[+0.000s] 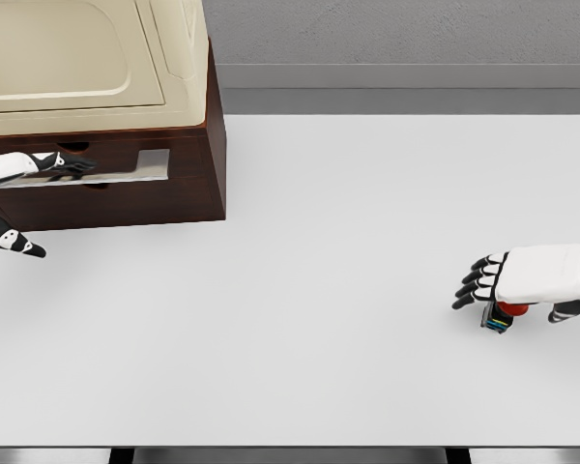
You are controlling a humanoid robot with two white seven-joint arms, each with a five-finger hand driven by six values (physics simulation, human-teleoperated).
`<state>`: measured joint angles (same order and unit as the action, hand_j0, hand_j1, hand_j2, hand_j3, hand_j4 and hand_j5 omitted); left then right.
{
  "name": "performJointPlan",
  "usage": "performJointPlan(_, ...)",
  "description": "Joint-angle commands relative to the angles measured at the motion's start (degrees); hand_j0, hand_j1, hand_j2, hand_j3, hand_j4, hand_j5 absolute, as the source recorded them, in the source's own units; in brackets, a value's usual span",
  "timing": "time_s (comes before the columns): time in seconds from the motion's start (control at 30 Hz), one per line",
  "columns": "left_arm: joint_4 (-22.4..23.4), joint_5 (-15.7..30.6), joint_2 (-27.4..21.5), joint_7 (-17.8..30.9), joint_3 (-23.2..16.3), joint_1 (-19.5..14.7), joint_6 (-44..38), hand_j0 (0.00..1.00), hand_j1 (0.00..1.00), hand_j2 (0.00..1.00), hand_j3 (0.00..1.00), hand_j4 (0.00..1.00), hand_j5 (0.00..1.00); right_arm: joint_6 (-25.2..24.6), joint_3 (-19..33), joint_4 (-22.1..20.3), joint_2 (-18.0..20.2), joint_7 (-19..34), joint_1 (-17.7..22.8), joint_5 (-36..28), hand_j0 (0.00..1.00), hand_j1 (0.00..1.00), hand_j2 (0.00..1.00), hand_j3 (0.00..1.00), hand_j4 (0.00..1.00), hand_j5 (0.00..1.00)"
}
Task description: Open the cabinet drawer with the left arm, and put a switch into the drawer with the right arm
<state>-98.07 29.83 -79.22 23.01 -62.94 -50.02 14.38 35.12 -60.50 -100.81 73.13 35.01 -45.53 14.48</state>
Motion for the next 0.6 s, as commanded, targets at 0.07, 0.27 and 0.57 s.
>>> performJointPlan(0.07,-0.28,-0.92,-0.14,0.19,-1.31,0.01,0.56,1.00,1.00,1.00,1.00,1.00,1.00,-0.12,0.03,0.00,-0.36,-0.01,0.00,0.98,1.00,1.00,1.00,1.00,1.00,1.00)
performJointPlan(0.27,-0.28,-0.92,-1.11,0.37,-3.42,0.19,3.55,1.00,1.00,1.00,1.00,1.00,1.00,-0.12,0.03,0.00,-0.27,-0.01,0.00,0.98,1.00,1.00,1.00,1.00,1.00,1.00)
performJointPlan(0.57,-0.36,-0.83,-3.48,0.63,-4.21,0.28,8.12,1.00,1.00,1.00,1.00,1.00,1.00,-0.12,-1.20,0.00,-0.36,-0.01,0.09,1.16,1.00,1.00,1.00,1.00,1.00,1.00)
